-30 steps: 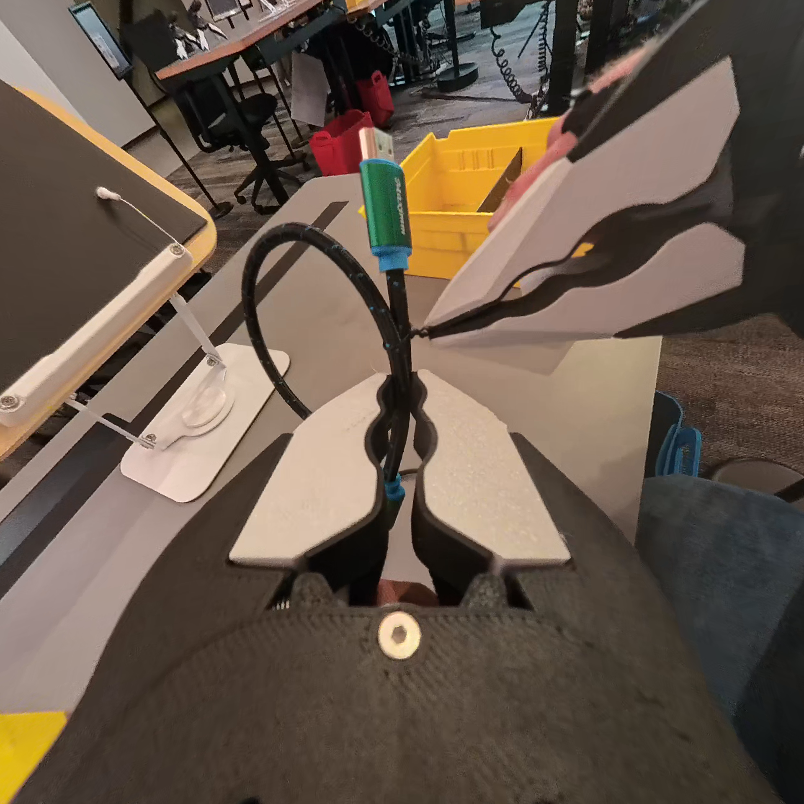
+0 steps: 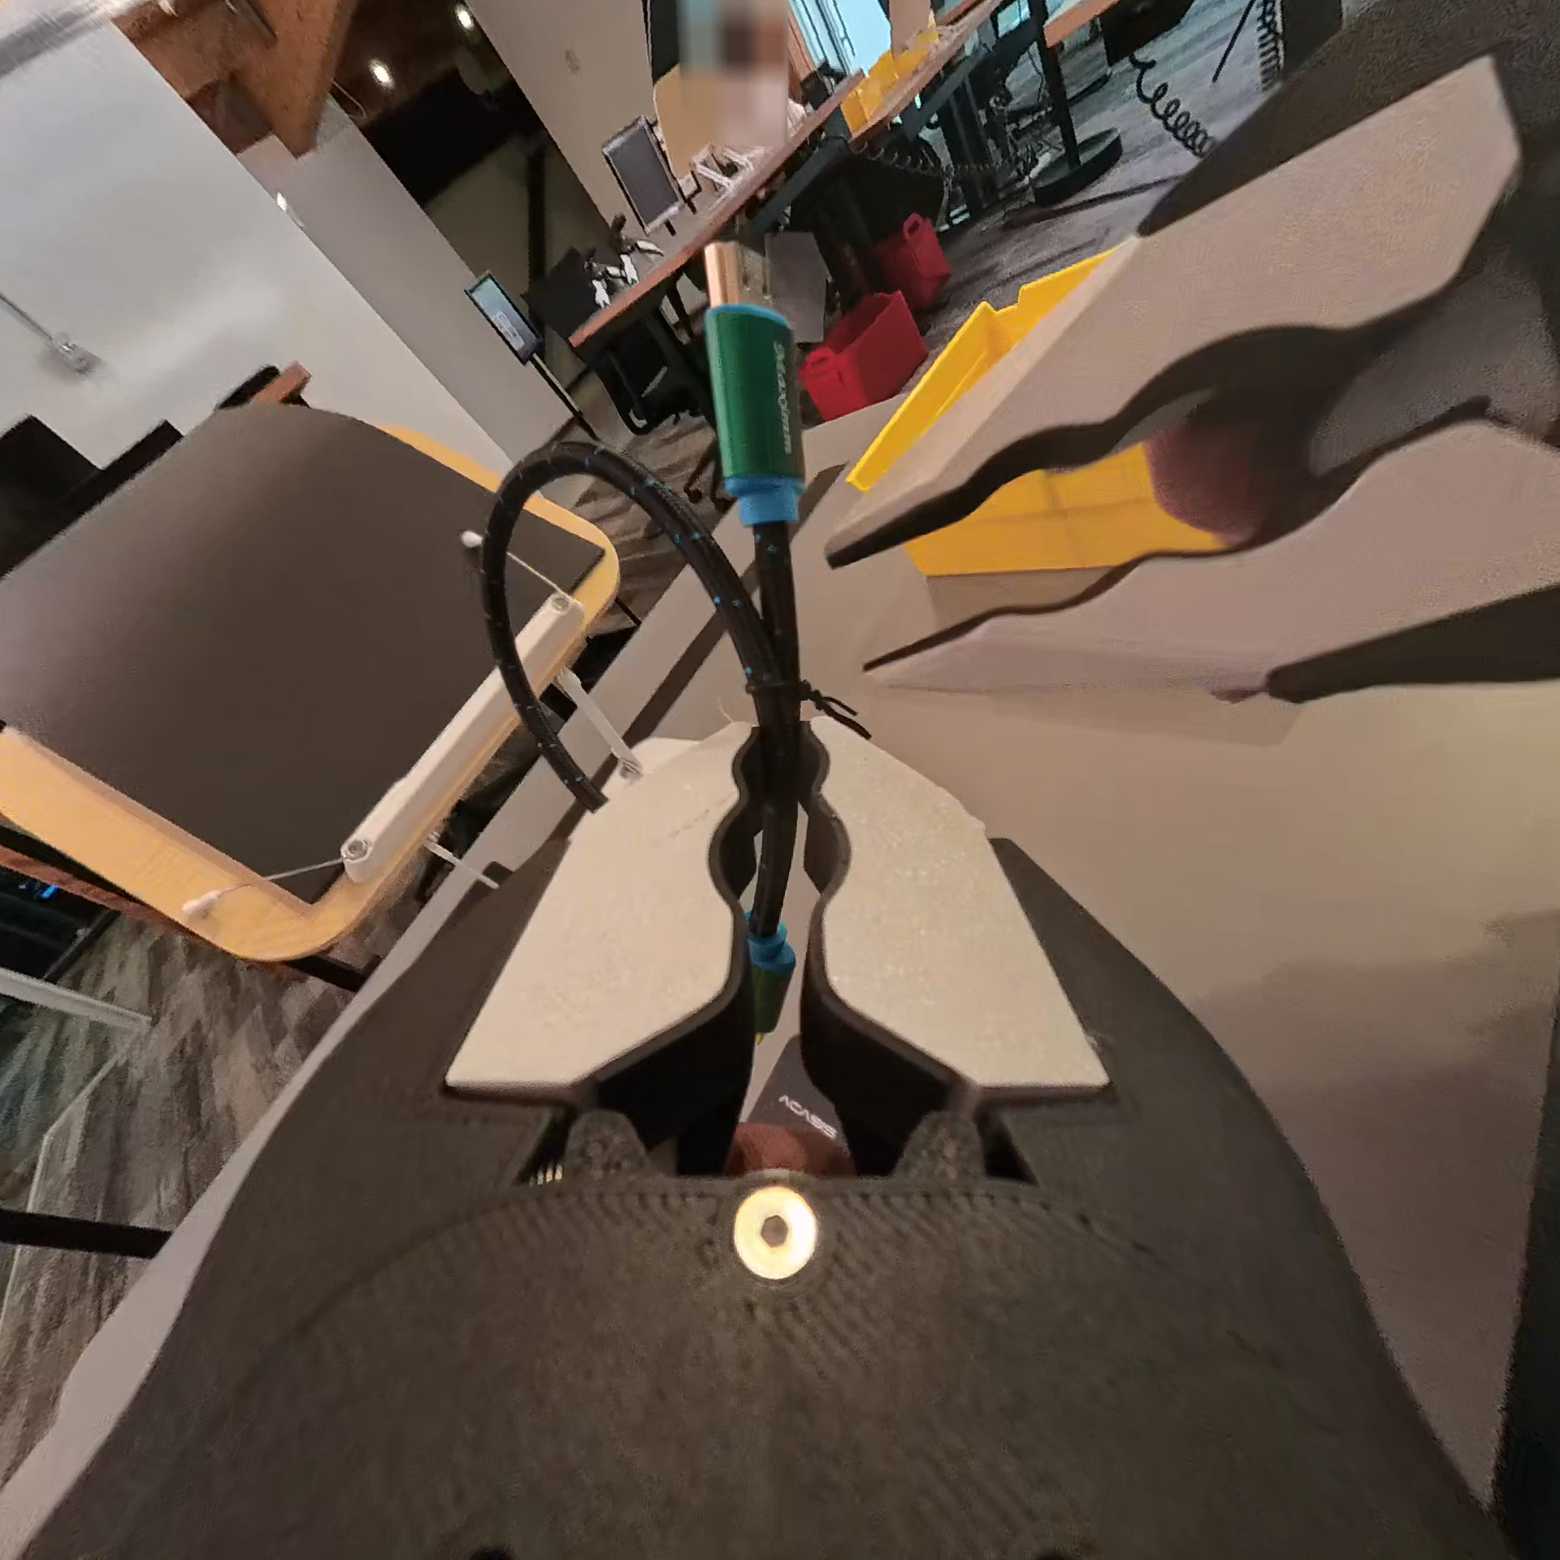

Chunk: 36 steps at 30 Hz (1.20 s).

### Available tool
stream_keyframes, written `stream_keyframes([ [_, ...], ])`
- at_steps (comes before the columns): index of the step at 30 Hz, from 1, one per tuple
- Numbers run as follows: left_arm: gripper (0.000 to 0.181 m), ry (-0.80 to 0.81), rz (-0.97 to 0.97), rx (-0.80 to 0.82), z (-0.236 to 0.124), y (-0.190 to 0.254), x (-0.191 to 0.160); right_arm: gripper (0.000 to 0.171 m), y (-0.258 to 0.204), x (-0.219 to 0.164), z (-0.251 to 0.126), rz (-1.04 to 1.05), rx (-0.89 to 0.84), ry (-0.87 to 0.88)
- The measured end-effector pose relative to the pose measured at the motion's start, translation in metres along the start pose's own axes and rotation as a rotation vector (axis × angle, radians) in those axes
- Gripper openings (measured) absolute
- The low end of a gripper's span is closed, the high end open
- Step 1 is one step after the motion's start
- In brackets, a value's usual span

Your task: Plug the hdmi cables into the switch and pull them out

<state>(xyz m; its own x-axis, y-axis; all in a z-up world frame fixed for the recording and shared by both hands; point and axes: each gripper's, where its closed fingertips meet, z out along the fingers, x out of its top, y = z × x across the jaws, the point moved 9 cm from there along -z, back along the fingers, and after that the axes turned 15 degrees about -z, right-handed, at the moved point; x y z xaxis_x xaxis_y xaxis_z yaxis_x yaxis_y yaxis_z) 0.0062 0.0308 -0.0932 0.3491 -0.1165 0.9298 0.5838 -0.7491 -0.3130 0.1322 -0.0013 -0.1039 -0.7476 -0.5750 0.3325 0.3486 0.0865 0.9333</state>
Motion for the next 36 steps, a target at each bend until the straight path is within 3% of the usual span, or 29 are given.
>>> stream_keyframes([
  [6,0.006,-0.094,-0.068,-0.042,0.0,-0.003,0.005,0.012,-0.013,0.004,0.003,-0.485,0.031,0.023],
  [16,0.005,-0.272,-0.031,-0.066,0.003,-0.002,0.006,0.009,-0.015,-0.001,0.007,-0.836,0.145,0.068],
  [25,0.005,-0.333,-0.019,-0.083,0.006,0.001,0.003,0.009,-0.022,-0.002,0.009,-0.878,0.169,0.08],
  [28,0.005,-0.338,-0.017,-0.083,0.007,0.002,0.002,0.001,-0.02,-0.001,0.008,-0.858,0.187,0.075],
  [32,0.005,-0.3,-0.036,-0.073,0.006,0.0,0.004,0.0,-0.011,-0.002,0.009,-0.623,0.164,0.059],
  [36,0.005,-0.261,-0.039,-0.052,0.006,-0.001,0.004,0.0,-0.005,-0.005,0.009,-0.242,0.161,0.038],
])
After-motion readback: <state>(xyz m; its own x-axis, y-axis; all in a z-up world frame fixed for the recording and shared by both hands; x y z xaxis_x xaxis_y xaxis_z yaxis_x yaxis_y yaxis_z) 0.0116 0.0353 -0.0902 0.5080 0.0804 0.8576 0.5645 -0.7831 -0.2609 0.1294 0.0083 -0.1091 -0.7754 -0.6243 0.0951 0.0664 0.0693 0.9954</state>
